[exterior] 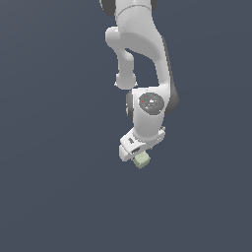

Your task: Pick up the object and move it to a goal position.

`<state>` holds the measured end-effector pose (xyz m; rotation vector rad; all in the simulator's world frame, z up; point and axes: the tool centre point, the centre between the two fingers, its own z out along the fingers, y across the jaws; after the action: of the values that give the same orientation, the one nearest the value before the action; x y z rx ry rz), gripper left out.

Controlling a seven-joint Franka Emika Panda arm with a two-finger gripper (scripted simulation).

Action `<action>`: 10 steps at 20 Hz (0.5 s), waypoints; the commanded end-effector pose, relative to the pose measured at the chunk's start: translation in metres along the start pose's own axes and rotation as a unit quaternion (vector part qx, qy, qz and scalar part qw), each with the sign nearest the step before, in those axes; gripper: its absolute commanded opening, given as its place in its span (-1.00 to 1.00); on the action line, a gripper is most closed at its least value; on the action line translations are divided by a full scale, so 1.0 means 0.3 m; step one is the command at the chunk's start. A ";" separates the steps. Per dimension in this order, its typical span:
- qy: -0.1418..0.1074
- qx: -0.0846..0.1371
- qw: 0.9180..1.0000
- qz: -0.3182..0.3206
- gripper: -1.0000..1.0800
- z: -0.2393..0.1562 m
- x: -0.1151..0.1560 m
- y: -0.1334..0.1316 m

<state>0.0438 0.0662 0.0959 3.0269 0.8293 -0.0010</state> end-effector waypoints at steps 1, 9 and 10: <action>0.001 0.001 1.000 -0.013 0.92 0.014 0.011 -0.006; 0.000 0.001 1.000 -0.018 0.92 0.032 0.013 -0.009; 0.000 0.001 1.000 -0.018 0.92 0.042 0.013 -0.010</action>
<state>0.0461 0.0707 0.0869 3.0144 0.8834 0.0007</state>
